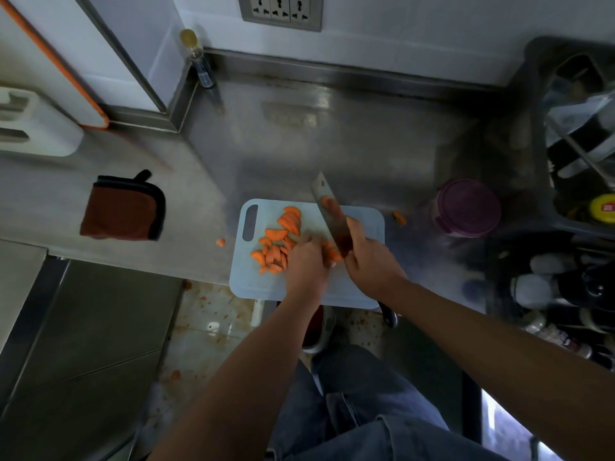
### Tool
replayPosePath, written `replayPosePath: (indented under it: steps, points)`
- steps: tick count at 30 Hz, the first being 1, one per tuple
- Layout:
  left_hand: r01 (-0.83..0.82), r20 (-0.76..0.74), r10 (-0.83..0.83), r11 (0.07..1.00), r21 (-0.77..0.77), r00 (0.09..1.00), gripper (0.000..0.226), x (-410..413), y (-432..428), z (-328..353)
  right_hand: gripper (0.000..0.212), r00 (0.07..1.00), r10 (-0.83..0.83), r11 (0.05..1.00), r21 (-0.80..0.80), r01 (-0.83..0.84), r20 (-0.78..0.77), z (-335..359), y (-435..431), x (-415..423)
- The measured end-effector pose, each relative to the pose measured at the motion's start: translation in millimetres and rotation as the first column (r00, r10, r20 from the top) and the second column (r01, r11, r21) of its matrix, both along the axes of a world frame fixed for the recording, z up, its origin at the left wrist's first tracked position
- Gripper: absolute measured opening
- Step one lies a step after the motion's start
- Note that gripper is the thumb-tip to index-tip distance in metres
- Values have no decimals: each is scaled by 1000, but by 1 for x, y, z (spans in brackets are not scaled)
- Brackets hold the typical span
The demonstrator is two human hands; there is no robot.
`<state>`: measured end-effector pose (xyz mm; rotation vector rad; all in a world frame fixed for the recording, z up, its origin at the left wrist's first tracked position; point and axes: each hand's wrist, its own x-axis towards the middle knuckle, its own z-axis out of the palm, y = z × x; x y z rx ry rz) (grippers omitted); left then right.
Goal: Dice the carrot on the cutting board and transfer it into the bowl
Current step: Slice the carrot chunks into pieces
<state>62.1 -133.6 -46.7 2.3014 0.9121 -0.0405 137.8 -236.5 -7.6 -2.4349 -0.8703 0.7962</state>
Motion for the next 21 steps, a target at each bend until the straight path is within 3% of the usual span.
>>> replayPosePath:
  steps: [2, 21]
  points:
    - [-2, -20, 2, 1000, 8, 1000, 8, 1, 0, -1, 53, 999, 30, 1000, -5, -30, 17, 1, 0, -3]
    - [-23, -40, 24, 1000, 18, 999, 9, 3, 0, -3, 55, 996, 87, 985, -151, -80, 38, -16, 2, -17]
